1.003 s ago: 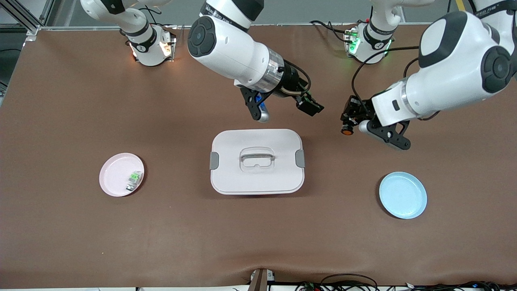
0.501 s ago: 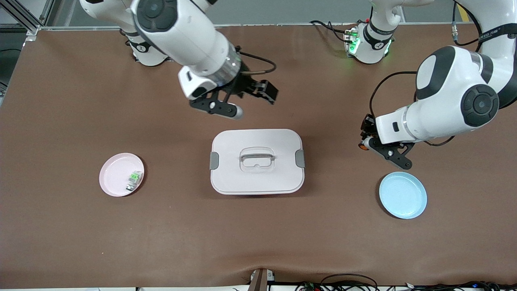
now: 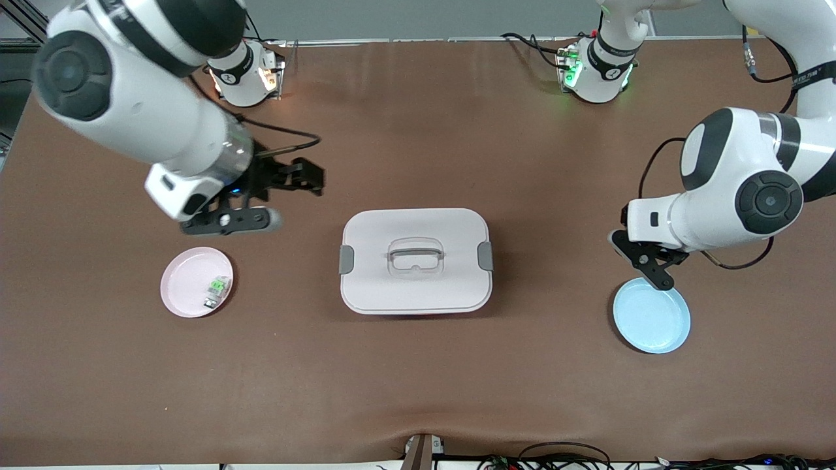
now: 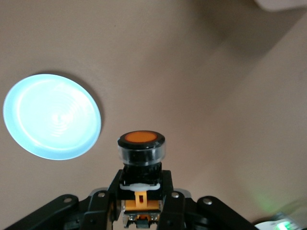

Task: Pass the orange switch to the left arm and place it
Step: 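Carry the switch to the blue plate while the right gripper withdraws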

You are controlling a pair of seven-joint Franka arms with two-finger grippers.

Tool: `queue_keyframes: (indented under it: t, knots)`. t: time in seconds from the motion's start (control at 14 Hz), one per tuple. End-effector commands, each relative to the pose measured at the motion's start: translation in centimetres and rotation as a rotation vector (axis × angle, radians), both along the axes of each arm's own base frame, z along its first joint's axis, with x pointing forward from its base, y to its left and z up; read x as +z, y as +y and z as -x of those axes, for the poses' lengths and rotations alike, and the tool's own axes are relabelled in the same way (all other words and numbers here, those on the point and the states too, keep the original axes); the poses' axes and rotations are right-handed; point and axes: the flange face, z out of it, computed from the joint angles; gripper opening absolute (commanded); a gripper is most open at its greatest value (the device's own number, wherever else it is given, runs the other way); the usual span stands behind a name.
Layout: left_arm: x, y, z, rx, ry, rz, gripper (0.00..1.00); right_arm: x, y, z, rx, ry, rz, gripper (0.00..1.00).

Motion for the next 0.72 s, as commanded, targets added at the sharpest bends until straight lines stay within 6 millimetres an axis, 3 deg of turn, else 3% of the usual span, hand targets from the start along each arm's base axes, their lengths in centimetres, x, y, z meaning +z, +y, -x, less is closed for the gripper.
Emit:
queue_keyframes:
  t: [0.0, 0.29, 0.5, 0.64]
  knots:
    - [-1.8, 3.1, -0.6, -0.108, -0.031, 0.004, 0.00, 0.8, -3.7, -0.4, 0.090, -0.041, 0.078, 1.00]
    - [-5.0, 6.9, -1.2, -0.228, -0.083, 0.046, 0.00, 1.6, -8.0, -1.7, 0.036, -0.097, 0.213, 1.00]
    - [-7.9, 11.1, -2.7, -0.364, -0.120, 0.085, 0.00, 1.9, -11.6, -3.3, -0.026, -0.141, 0.218, 1.00]
    - [-9.1, 11.7, -3.1, -0.420, -0.136, 0.097, 0.00, 2.4, -15.0, -4.7, -0.081, -0.192, 0.204, 1.00]
